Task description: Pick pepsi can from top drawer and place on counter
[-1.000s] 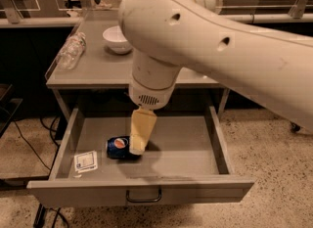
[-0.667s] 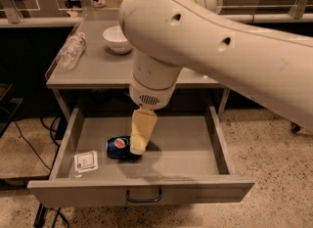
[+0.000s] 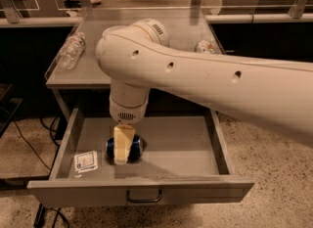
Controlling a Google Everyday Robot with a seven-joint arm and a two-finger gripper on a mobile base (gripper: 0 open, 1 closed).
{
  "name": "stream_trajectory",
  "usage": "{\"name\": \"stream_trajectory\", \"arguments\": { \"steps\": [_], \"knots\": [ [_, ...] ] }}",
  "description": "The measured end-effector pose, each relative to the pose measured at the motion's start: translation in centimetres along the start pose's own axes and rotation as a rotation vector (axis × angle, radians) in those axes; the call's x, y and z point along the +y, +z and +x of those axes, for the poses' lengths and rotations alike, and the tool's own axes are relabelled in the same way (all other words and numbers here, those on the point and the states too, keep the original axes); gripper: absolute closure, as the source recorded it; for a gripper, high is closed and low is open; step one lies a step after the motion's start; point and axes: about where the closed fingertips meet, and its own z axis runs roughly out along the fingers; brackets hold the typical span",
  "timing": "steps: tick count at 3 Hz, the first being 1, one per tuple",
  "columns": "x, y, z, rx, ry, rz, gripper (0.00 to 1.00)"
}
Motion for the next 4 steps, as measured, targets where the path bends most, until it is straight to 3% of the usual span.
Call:
{"name": "stream_trajectory", "arguments": {
  "steps": [2, 4],
  "knots": [
    [0.3, 1.7, -0.3, 0.000, -0.003, -0.028, 0.00],
    [1.0, 7.9, -1.2, 0.016, 0.002, -0.109, 0.00]
  ]
}}
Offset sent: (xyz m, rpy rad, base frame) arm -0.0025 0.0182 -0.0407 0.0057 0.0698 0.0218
